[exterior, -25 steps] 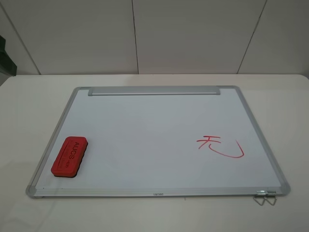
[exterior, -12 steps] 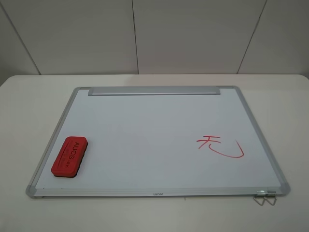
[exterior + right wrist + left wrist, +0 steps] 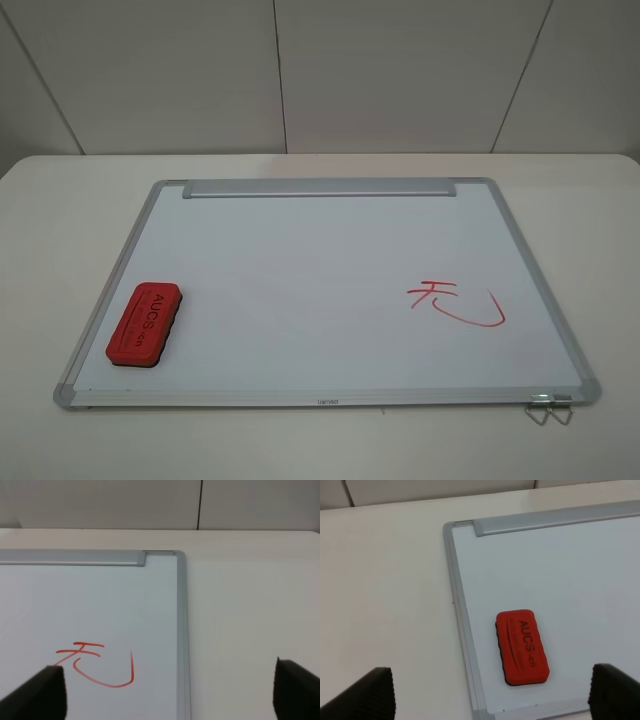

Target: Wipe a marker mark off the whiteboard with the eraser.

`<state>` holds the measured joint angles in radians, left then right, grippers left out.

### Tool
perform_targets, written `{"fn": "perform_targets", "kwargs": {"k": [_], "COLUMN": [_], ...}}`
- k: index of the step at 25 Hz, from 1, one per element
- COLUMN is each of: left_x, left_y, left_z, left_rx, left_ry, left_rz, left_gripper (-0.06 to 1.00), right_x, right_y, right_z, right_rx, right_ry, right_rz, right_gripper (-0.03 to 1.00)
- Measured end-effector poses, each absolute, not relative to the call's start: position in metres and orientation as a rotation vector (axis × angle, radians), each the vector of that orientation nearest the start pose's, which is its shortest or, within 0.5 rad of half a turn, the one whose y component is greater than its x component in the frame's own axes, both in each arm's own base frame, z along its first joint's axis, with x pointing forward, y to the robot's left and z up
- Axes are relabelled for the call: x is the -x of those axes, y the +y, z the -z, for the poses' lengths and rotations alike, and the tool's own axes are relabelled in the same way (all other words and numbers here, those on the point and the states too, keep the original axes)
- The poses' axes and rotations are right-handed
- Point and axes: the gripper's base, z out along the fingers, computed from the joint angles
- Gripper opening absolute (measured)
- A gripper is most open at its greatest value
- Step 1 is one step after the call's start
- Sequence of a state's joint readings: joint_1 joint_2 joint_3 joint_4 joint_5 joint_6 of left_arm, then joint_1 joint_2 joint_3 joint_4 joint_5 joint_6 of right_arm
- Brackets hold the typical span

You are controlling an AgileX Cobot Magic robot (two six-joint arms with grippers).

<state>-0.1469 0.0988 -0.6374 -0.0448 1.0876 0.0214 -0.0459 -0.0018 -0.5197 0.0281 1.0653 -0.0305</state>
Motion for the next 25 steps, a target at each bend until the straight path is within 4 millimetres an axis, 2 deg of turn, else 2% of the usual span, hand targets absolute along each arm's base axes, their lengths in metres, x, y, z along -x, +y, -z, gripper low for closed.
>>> {"fn": "perform_targets", "kwargs": {"k": [7,25], "left_x": [0.010,0.008], "left_y": [-0.005,-0.005], "left_z": [-0.280,-0.279], "left_rx": [-0.180,-0.162], "left_ry": [2.041,2.033], "left_rz": [0.167,0.176], "left_gripper": [0.77,0.77], "right_x": [0.008,0.008], "right_y": [0.003,0.003], "right_z": [-0.282,-0.282], "right_rx": [-0.014,-0.014], "right_ry": [2.027,2.027], "right_rz": [0.015,0.015], "right_gripper": [0.71,0.71]}}
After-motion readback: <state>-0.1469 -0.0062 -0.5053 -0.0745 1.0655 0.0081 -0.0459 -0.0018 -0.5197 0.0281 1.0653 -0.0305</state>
